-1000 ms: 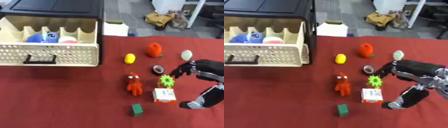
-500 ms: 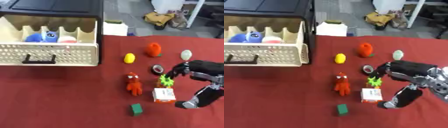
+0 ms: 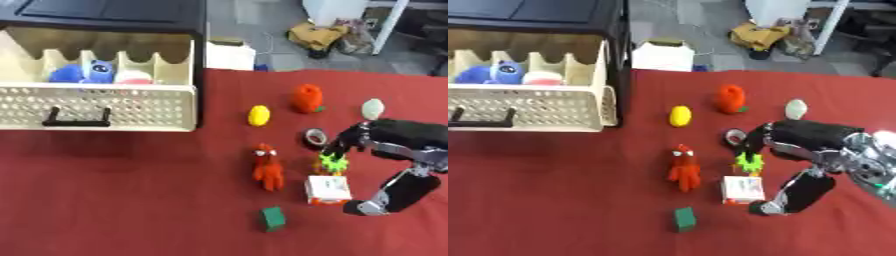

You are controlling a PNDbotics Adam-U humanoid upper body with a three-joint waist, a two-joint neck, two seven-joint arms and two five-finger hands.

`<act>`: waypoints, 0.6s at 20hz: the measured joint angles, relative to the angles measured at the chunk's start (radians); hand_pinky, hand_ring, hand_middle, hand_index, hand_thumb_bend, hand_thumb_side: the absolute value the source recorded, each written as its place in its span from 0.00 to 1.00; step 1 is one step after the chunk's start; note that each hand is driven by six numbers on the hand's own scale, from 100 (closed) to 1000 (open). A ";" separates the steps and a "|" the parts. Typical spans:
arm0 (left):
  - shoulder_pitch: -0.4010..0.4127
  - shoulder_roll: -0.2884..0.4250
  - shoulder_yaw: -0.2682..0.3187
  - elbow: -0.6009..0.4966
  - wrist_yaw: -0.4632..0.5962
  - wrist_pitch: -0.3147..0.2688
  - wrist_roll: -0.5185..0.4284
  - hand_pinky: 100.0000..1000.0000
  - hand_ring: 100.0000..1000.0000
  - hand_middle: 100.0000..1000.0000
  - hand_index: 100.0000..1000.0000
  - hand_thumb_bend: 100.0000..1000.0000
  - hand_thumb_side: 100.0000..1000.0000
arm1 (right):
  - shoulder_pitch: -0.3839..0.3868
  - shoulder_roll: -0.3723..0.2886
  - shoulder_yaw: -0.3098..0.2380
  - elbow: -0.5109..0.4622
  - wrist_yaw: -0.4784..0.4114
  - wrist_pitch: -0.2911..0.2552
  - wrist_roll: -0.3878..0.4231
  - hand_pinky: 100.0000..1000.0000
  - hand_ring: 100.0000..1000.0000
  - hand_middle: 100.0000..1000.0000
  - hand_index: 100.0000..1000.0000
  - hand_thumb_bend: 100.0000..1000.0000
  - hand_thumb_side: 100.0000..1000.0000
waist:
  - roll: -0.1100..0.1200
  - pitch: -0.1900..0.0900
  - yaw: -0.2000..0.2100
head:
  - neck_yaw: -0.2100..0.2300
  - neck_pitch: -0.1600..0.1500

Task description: Pick up objects from table and place into drawer.

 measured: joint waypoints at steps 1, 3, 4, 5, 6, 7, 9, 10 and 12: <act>0.000 -0.002 0.000 0.000 0.000 0.000 0.000 0.43 0.24 0.31 0.79 0.03 1.00 | 0.000 0.001 0.002 0.000 0.000 0.004 0.001 0.64 0.73 0.62 0.81 0.49 0.30 | 0.000 0.001 0.001 | -0.001 0.000; -0.002 -0.005 0.000 0.000 0.000 0.000 0.000 0.43 0.24 0.31 0.79 0.03 1.00 | 0.000 0.005 0.005 0.000 0.000 0.010 0.003 0.63 0.73 0.60 0.81 0.49 0.29 | 0.000 0.004 0.002 | -0.003 -0.003; -0.003 -0.005 0.000 0.000 0.000 -0.001 -0.001 0.43 0.24 0.31 0.78 0.03 1.00 | 0.000 0.008 0.008 0.000 0.000 0.013 0.004 0.63 0.73 0.60 0.80 0.50 0.29 | -0.001 0.005 0.003 | -0.004 -0.003; -0.005 -0.005 0.000 0.000 0.001 -0.002 -0.002 0.43 0.24 0.30 0.78 0.03 1.00 | -0.001 0.008 0.010 0.000 0.000 0.017 0.004 0.63 0.73 0.60 0.80 0.50 0.29 | -0.001 0.005 0.006 | -0.006 -0.003; -0.006 -0.005 0.000 0.000 0.001 -0.002 -0.002 0.43 0.24 0.30 0.78 0.02 1.00 | -0.003 0.009 0.011 0.000 0.000 0.022 0.004 0.63 0.73 0.59 0.80 0.50 0.28 | -0.002 0.006 0.007 | -0.007 -0.003; -0.006 -0.005 0.000 0.000 0.001 -0.002 -0.003 0.43 0.24 0.30 0.78 0.02 1.00 | -0.005 0.009 0.013 0.000 0.000 0.028 0.003 0.63 0.73 0.58 0.79 0.51 0.28 | -0.003 0.006 0.007 | -0.008 -0.003; -0.006 -0.005 0.000 0.000 0.002 -0.003 -0.003 0.43 0.24 0.30 0.78 0.02 1.00 | -0.007 0.010 0.016 0.000 0.004 0.043 0.002 0.63 0.73 0.58 0.78 0.51 0.26 | -0.005 0.009 0.011 | -0.009 -0.003; -0.006 -0.005 0.000 0.000 0.002 -0.003 -0.004 0.42 0.24 0.30 0.78 0.02 1.00 | -0.007 0.011 0.016 0.000 0.008 0.051 0.001 0.63 0.73 0.57 0.77 0.52 0.25 | -0.006 0.010 0.013 | -0.009 -0.003; -0.007 -0.005 0.000 0.000 0.003 -0.003 -0.004 0.42 0.24 0.30 0.78 0.02 1.00 | -0.007 0.016 0.017 0.000 0.018 0.066 -0.001 0.63 0.72 0.56 0.75 0.52 0.25 | -0.006 0.010 0.014 | -0.010 -0.003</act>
